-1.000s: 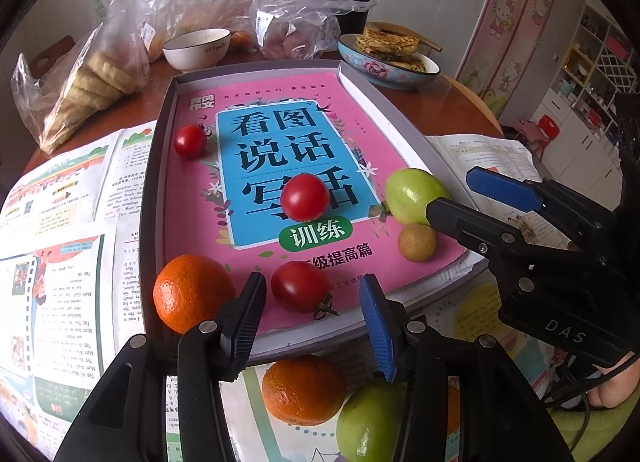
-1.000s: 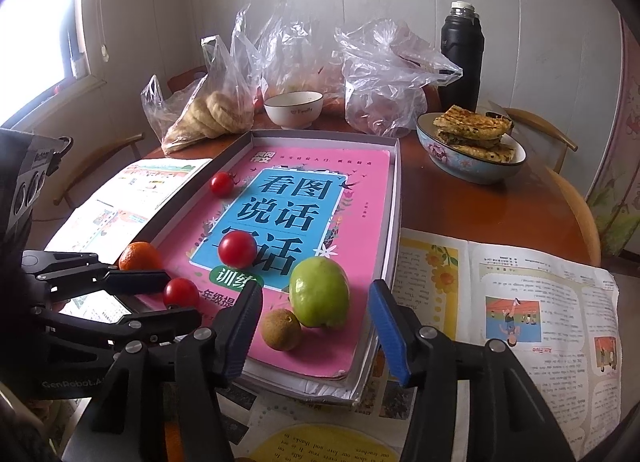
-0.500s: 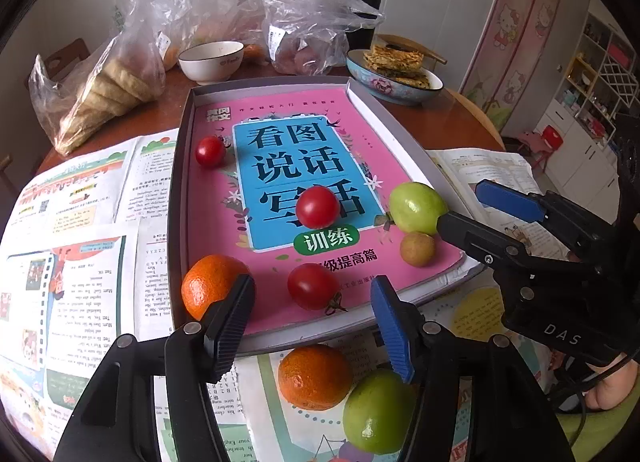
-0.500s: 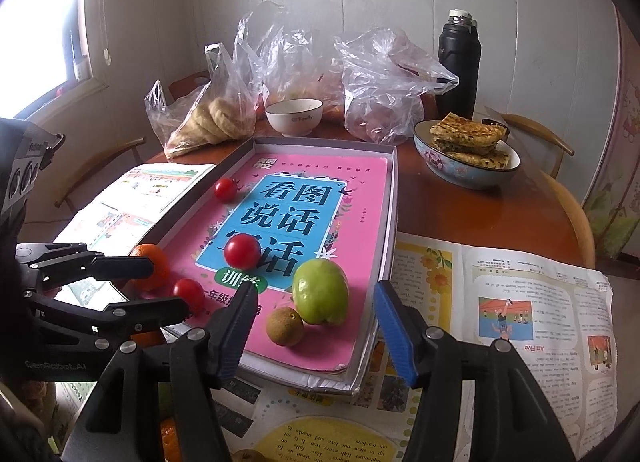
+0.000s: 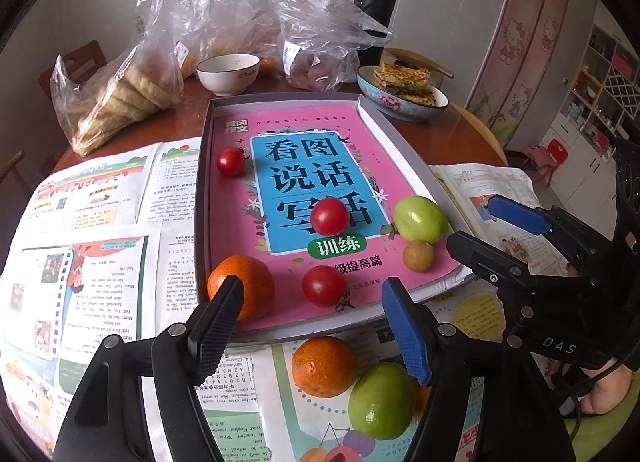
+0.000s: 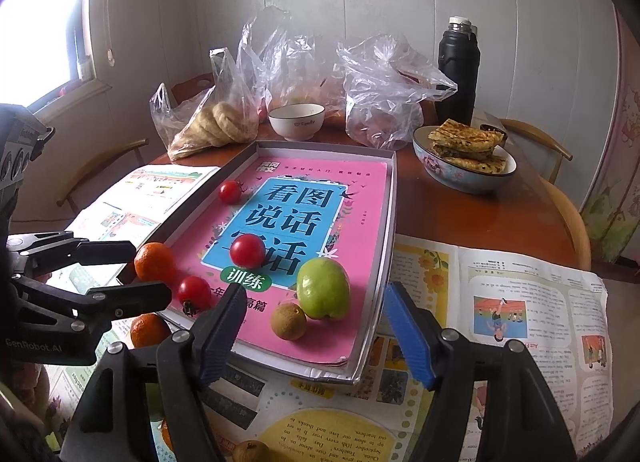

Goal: Organize fruits
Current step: 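Withdraw both tools from the workbook back toward the newspaper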

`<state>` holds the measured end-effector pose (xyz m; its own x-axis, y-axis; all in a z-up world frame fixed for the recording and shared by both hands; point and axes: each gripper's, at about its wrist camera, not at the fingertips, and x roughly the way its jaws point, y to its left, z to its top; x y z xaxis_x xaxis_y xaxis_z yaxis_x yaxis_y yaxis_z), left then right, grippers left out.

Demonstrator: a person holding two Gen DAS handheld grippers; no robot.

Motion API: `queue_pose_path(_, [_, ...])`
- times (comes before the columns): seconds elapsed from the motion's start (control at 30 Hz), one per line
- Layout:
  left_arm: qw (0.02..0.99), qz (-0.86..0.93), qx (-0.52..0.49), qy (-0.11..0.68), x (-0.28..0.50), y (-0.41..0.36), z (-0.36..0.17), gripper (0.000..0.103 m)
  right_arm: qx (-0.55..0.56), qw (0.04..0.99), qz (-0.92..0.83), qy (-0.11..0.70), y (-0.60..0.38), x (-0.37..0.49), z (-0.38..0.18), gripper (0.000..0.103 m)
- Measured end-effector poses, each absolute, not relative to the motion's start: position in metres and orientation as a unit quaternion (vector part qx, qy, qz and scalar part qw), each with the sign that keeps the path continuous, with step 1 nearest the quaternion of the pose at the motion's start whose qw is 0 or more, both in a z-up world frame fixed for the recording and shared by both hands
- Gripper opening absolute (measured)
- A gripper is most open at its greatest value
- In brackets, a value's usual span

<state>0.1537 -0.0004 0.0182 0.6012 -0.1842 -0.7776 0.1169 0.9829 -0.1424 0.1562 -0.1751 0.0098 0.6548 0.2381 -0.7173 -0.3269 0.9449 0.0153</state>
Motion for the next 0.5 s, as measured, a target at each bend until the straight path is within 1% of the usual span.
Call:
queue_pose_path(0.37, [0.894,-0.084,-0.046,0.437,0.143,0.007,0.023,0.075,-0.064,0.911,0.157,0.376,-0.175,0.144,0.017,0.077])
queue_pose_path(0.5, [0.895,-0.083,-0.047,0.435,0.138,0.01,0.025,0.075,-0.067,0.91,0.16,0.376,-0.174,0.139,0.017,0.077])
